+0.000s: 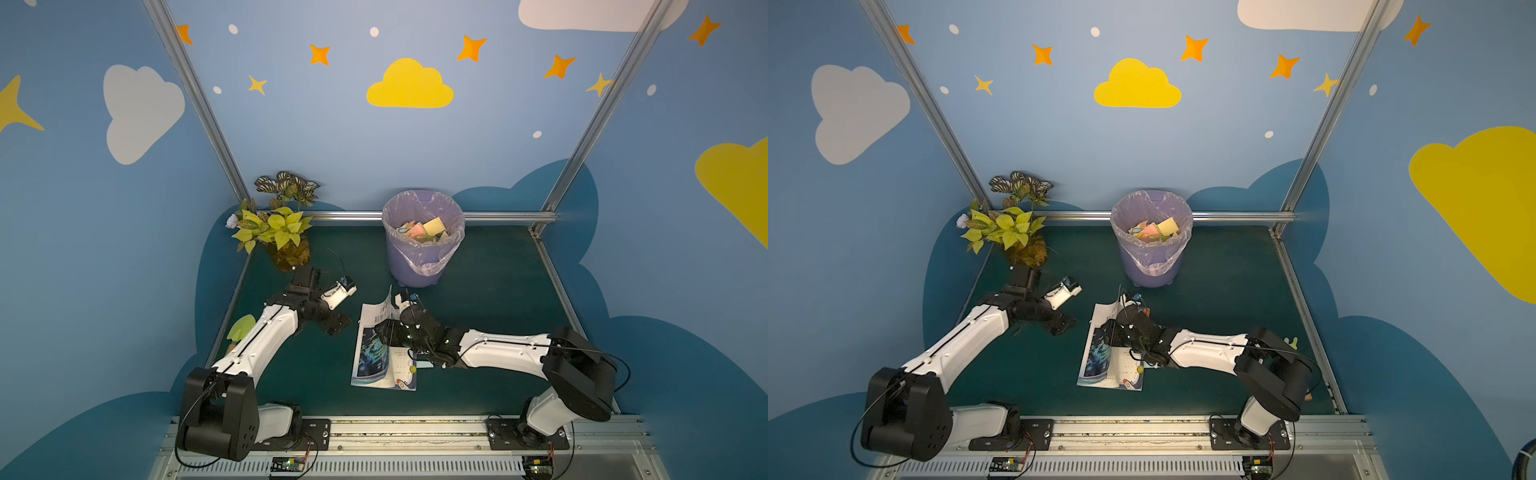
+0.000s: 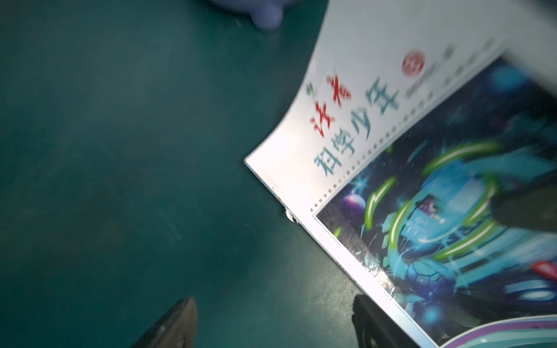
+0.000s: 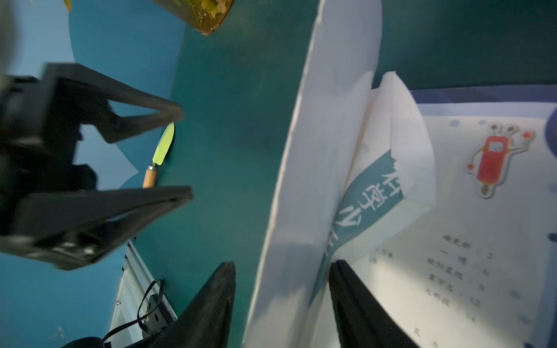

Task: Peel off the used sticky note
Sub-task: Open the book at the center of the board.

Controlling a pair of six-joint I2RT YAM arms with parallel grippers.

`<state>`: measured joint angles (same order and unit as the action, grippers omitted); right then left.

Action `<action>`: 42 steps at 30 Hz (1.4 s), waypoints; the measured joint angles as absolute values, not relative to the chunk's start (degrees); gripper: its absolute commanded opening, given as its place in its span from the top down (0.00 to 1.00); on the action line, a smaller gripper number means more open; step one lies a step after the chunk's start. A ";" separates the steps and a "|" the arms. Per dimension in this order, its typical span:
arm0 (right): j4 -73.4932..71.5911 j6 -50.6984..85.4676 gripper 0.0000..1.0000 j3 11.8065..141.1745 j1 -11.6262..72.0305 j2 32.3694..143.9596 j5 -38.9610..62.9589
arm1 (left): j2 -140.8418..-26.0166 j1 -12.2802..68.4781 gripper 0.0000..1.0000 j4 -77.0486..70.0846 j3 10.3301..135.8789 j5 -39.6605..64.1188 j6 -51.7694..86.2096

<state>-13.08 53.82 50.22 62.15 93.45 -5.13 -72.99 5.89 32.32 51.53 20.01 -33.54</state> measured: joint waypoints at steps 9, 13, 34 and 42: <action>-13.23 53.80 0.20 66.46 64.31 106.45 -1.85 | -69.93 -7.40 0.13 37.08 55.86 33.76 -32.82; -12.51 53.10 0.12 75.83 65.49 113.54 0.71 | -72.12 -11.00 0.13 38.02 56.69 36.38 -32.73; -20.38 54.04 0.07 80.20 63.99 121.32 11.46 | -76.07 -13.04 0.13 34.59 56.73 34.17 -30.06; -19.27 51.35 0.07 60.60 60.77 100.47 7.22 | -81.62 -2.46 0.15 32.40 52.90 27.86 -30.68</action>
<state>-19.27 51.35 60.60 60.77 100.47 7.22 -81.62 -2.46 32.40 52.90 27.86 -30.68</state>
